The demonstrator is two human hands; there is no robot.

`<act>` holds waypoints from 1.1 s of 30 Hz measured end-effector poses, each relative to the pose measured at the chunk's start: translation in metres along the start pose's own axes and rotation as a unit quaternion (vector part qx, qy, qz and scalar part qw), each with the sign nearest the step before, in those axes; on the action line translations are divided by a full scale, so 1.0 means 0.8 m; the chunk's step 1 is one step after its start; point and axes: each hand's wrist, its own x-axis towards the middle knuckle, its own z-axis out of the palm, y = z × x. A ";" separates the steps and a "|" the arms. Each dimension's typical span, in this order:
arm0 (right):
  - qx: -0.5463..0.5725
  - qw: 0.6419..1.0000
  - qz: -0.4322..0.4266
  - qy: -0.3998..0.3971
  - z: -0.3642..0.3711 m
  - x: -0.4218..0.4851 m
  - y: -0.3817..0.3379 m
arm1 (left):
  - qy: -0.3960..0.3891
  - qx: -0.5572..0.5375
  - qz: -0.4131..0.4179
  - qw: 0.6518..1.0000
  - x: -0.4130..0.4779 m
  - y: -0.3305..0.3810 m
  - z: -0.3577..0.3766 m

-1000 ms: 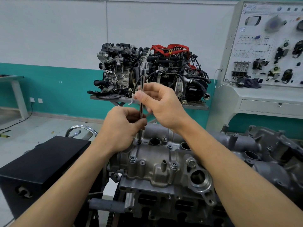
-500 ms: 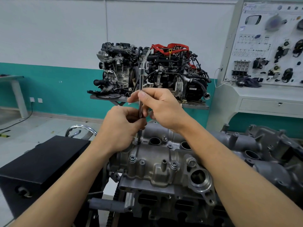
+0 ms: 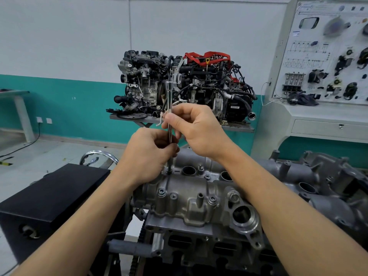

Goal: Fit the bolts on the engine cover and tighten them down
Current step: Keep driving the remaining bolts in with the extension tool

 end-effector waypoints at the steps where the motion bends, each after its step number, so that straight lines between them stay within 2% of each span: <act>1: -0.005 1.000 -0.002 0.019 0.000 0.001 0.001 | -0.002 -0.004 -0.003 1.000 0.000 0.000 0.000; 4: -0.013 0.998 0.007 0.066 -0.001 0.002 0.004 | -0.003 -0.008 -0.008 1.000 0.001 -0.001 0.001; 7: 0.017 0.999 0.028 0.013 0.001 0.002 0.002 | -0.003 0.001 -0.003 1.000 0.001 -0.001 0.000; 10: 0.012 1.000 0.007 -0.014 0.002 -0.001 0.000 | 0.000 0.020 0.000 1.000 0.000 -0.001 -0.001; 15: -0.026 0.998 0.006 0.063 0.001 0.001 0.004 | -0.008 0.003 -0.015 1.000 0.001 0.000 0.001; 21: 0.025 0.999 0.020 -0.018 0.002 -0.002 -0.004 | -0.009 0.007 -0.008 1.000 0.001 0.000 -0.001; 28: -0.028 0.997 0.023 0.074 0.000 0.000 0.001 | -0.011 0.002 -0.014 1.000 0.001 -0.001 0.000; 33: 0.032 0.999 0.016 -0.007 0.003 -0.004 -0.006 | -0.006 0.013 -0.004 1.000 0.001 0.000 -0.001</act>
